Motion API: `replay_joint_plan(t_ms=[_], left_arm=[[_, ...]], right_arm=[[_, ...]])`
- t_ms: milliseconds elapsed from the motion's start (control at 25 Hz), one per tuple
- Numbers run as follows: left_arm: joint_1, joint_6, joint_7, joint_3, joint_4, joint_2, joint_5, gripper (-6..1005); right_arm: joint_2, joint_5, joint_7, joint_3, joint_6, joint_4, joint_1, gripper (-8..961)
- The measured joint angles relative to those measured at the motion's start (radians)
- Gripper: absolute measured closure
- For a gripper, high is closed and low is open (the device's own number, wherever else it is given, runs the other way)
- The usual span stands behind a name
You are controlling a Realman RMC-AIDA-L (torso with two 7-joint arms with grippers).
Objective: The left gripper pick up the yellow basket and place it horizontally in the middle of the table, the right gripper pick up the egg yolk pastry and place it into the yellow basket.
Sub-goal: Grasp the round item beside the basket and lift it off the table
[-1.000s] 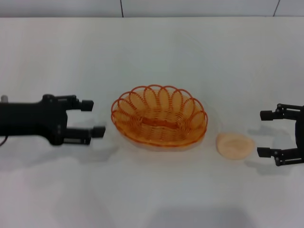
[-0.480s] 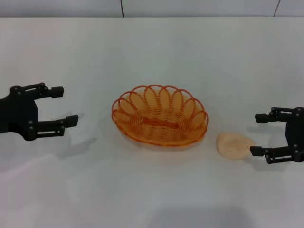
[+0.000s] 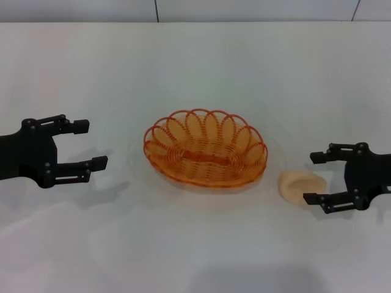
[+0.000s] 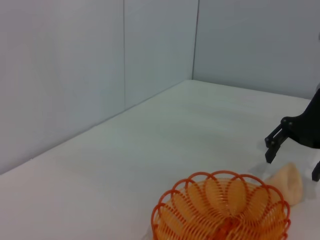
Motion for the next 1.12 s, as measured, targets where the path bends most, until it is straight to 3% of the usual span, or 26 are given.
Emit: replay_joint_plan(t_ms=[360,640,1120], left_arm=[[0.004,-0.01,0.007,-0.009,0.003,-0.012,-0.008,186],[0.001,-0.002,0.007,-0.009,0.004,-0.012,-0.017,186],[-0.003,0.008,0.008,0.001,0.002,-0.011,-0.012,187]], right_arm=[[0.002,0.02,0.0,-0.025,0.024,0.017,0.003,115],[0.0,0.018,-0.003,-0.089,0.042,0.012,0.004,398],[0.001,0.028,0.0,-0.082,0.049,0.01,0.004,899]])
